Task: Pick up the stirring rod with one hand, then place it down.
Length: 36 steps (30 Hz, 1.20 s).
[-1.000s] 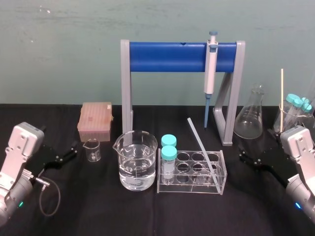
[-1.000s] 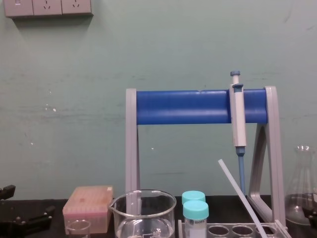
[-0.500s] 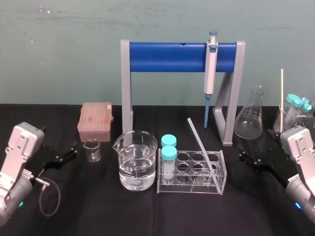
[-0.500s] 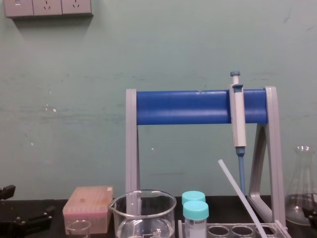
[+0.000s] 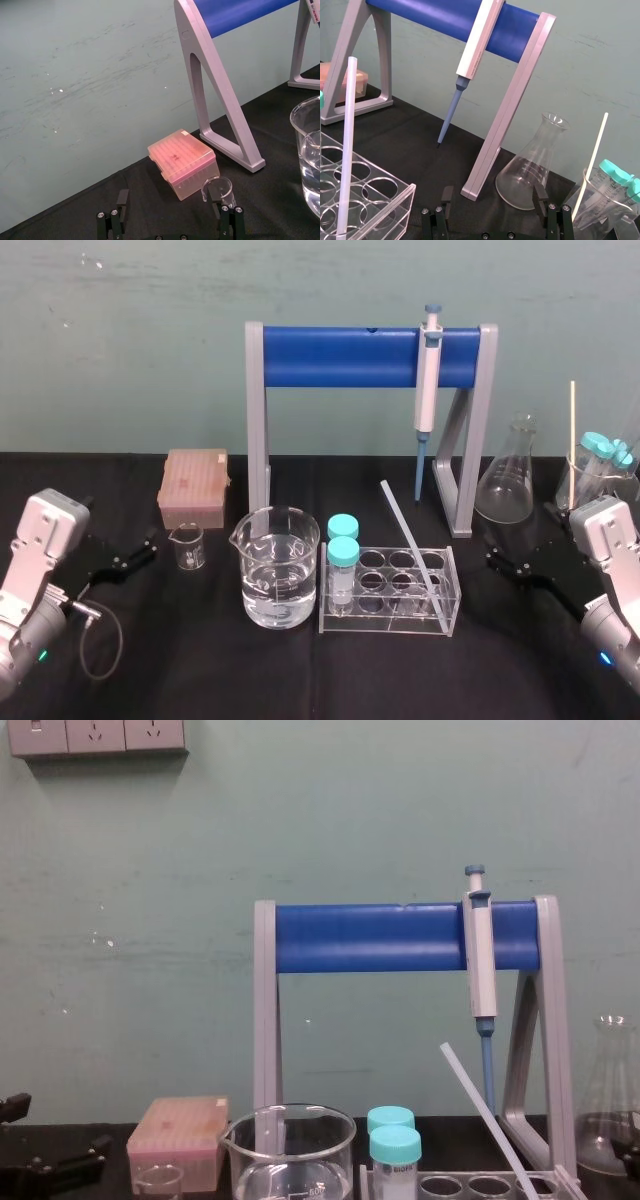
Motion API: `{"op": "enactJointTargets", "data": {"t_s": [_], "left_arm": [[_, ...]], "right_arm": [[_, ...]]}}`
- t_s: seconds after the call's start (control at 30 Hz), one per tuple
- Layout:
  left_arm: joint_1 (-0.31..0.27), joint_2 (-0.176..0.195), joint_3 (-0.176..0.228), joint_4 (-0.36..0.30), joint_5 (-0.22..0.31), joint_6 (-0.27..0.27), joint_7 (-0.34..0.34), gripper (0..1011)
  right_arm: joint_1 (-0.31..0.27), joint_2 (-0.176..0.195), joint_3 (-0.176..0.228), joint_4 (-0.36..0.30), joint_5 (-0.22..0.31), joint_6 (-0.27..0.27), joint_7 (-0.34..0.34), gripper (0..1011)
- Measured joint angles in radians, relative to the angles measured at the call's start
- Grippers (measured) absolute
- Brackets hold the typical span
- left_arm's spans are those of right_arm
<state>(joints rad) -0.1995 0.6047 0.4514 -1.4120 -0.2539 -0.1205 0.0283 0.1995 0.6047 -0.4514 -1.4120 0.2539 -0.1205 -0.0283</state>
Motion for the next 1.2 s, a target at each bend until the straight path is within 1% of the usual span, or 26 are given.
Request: {"op": "enactJointTargets", "data": {"t_s": [0.6,0.73,0.83,0.9,1.03,1.1,1.2], "left_arm": [[0.0,0.0,0.0,0.0,0.0,0.0,0.0,1000],[0.0,0.0,0.0,0.0,0.0,0.0,0.0,1000],[0.0,0.0,0.0,0.0,0.0,0.0,0.0,1000],[0.0,0.0,0.0,0.0,0.0,0.0,0.0,1000],[0.0,0.0,0.0,0.0,0.0,0.0,0.0,1000],[0.0,0.0,0.0,0.0,0.0,0.0,0.0,1000],[0.0,0.0,0.0,0.0,0.0,0.0,0.0,1000]], "right_arm": [[0.0,0.0,0.0,0.0,0.0,0.0,0.0,1000],[-0.007,-0.001,0.01,-0.005,-0.009,-0.004,0.002,1000],[-0.012,-0.001,0.02,-0.012,-0.007,-0.009,0.012,1000],[-0.021,0.002,0.033,-0.028,-0.004,-0.022,0.026,1000],[-0.03,0.01,0.041,-0.049,-0.002,-0.049,0.055,1000],[-0.037,0.018,0.042,-0.07,0.001,-0.08,0.092,1000],[-0.039,0.023,0.04,-0.082,0.001,-0.104,0.125,1000]]}}
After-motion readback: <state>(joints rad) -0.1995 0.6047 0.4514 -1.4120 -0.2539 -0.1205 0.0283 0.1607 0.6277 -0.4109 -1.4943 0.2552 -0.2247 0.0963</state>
